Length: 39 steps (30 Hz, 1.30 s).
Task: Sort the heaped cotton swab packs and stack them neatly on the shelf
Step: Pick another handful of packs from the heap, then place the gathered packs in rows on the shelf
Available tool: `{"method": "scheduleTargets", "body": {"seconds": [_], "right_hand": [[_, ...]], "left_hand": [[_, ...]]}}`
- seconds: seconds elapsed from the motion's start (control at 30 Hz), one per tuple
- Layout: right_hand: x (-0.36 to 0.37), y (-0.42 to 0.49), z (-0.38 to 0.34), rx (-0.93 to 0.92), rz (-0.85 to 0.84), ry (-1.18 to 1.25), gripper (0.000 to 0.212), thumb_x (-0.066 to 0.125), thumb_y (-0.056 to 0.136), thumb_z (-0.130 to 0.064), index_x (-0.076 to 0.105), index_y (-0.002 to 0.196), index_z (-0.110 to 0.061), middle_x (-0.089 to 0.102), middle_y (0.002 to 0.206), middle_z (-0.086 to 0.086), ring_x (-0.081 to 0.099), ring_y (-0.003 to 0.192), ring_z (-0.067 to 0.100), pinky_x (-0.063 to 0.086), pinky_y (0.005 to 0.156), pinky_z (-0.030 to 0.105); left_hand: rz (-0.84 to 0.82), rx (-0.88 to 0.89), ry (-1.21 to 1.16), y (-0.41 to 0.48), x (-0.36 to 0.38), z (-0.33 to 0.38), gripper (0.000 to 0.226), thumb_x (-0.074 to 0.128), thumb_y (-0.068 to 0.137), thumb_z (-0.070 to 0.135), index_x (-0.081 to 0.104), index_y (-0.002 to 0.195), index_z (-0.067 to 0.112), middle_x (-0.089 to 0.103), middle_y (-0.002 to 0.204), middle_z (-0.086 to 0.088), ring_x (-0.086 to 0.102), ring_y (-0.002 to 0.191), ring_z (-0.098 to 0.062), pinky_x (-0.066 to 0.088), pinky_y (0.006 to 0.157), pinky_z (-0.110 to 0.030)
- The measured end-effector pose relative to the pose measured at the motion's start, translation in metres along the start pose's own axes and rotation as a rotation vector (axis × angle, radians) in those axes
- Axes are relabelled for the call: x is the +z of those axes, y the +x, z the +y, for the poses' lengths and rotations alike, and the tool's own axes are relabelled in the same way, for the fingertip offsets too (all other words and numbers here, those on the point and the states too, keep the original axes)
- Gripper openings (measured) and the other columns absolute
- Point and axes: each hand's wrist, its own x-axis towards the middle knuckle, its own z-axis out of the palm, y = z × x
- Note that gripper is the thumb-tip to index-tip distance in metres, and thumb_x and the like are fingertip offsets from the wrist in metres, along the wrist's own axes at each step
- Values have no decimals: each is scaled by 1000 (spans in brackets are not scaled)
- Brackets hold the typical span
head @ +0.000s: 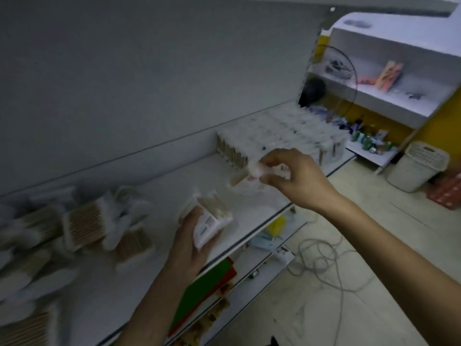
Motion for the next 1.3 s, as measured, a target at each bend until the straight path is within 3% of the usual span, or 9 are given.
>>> {"method": "scheduleTargets", "body": {"seconds": [0.1,0.23,0.4,0.57,0.67,0.8,0.9,1.07,1.3], "right_hand": [[12,67,4,-111,29,53,25,70,85,-20,64,108,-12,62,96,-6,53,89,2,37,73,13],[42,153,19,-292,-77,-79,20,68,84,-25,61,99,-13,67,95,1,62,84,17,46,71,27],[77,216,44,-519,-287,-364,20,56,91,-23,62,107,-13,60,112,6,57,101,24,35,82,28],[99,240,68,-754,-282,-603,23,50,92,-15,63,110,-11,62,115,9,53,108,26,33,90,30],[111,240,71,-718,-370,-596,17,51,90,-7,65,101,-5,63,111,12,58,103,27,41,82,31],[103,247,62,-765,-367,-636,21,52,93,-15,64,107,-5,63,113,11,60,101,27,45,79,30],[89,222,47,-701,-420,-174,37,52,94,-43,62,117,-15,63,113,6,60,97,22,47,81,31],[69,192,26,-194,-1242,301,34,60,92,-34,66,112,-8,69,99,9,67,78,13,55,61,23],[50,239,41,-309,-824,416,34,72,82,-8,62,114,-3,65,97,9,67,88,21,57,75,32]], "left_hand": [[38,58,-128,5,-1,-4,55,97,40,33,78,89,17,72,105,-14,71,92,-27,59,63,-31],[141,190,-256,6,13,-13,16,54,91,31,61,100,19,63,105,-1,73,72,-23,57,53,-29],[212,326,-234,36,46,-26,39,33,101,32,63,116,13,52,138,-8,49,123,-27,39,100,-35],[131,522,-299,67,58,-50,59,85,64,38,70,119,21,62,130,-7,58,120,-30,53,91,-40],[76,576,-411,70,53,-59,97,92,56,38,48,140,19,53,139,-8,54,123,-31,56,85,-37],[11,621,-439,71,55,-63,84,93,52,35,57,126,16,63,123,-8,65,105,-24,56,85,-35],[23,630,-351,71,63,-61,70,95,47,32,71,111,16,65,122,-10,63,111,-28,58,77,-38],[-58,673,-324,66,69,-53,66,93,52,29,72,113,13,64,126,-13,63,112,-32,57,83,-44],[133,687,-341,70,52,-54,88,97,44,30,64,124,14,55,137,-15,53,125,-34,44,99,-51]]}}
